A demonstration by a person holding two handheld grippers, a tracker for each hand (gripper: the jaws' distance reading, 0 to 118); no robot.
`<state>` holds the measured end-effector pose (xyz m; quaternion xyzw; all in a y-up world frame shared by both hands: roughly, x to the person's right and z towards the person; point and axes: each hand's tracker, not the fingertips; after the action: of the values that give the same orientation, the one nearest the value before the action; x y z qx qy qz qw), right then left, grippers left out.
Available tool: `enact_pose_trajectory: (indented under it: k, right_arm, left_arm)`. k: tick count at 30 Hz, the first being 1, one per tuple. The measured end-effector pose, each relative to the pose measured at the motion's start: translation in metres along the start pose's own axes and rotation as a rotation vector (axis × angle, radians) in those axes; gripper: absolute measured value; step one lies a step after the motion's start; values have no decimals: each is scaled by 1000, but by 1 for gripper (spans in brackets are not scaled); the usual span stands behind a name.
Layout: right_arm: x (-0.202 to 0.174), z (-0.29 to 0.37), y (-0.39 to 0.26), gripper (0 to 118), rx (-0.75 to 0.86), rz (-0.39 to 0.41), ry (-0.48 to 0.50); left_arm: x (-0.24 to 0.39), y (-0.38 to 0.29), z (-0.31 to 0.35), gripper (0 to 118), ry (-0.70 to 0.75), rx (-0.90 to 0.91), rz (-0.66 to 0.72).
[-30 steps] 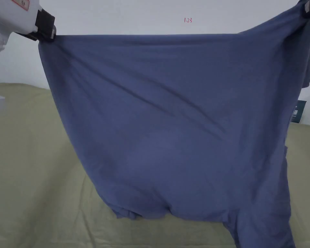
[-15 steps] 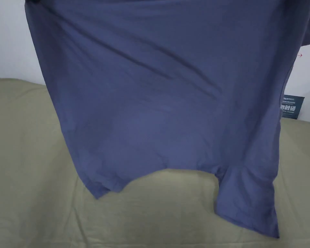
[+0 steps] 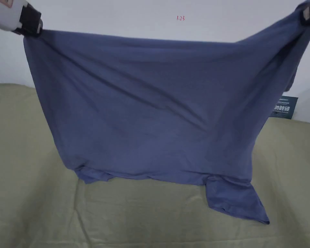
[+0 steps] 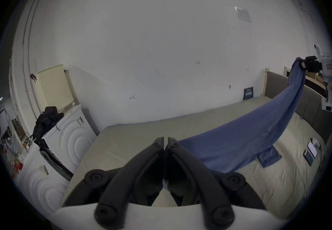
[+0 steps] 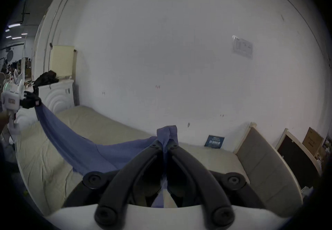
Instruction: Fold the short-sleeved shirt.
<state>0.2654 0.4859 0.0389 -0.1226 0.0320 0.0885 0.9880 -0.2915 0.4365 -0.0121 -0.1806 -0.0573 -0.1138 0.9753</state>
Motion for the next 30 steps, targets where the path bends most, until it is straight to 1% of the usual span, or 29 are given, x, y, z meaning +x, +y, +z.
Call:
enact_pose_trajectory:
  k: [3, 5, 9, 11, 16, 17, 20, 21, 27, 30]
  right_arm:
    - [3, 23, -23, 2, -25, -5, 11]
    - [6, 43, -39, 2, -33, -22, 26]
    - [6, 83, -70, 2, -79, -39, 22]
    - [4, 101, -88, 2, -101, -51, 20]
    - [-21, 153, -153, 2, -179, -76, 29]
    - [-27, 163, -168, 2, -198, -93, 33]
    - [-39, 190, -213, 2, -241, -189, 29]
    - [-43, 198, -227, 2, -248, -203, 25]
    - [-66, 241, -293, 2, -298, -212, 15]
    - [-75, 257, -316, 2, -320, -242, 25]
  left_arm:
    - [5, -18, 15, 2, -34, -9, -19]
    - [8, -32, 29, 2, -60, -10, -17]
    - [14, -61, 56, 2, -121, -33, 4]
    - [18, -78, 68, 2, -129, -39, 1]
    - [30, -143, 103, 2, -175, -105, 65]
    - [32, -158, 110, 2, -181, -117, 80]
    - [41, -207, 134, 2, -192, -155, 123]
    - [43, -222, 141, 2, -195, -166, 134]
    - [57, -295, 189, 2, -198, -193, 178]
    - [58, -318, 205, 2, -193, -215, 202]
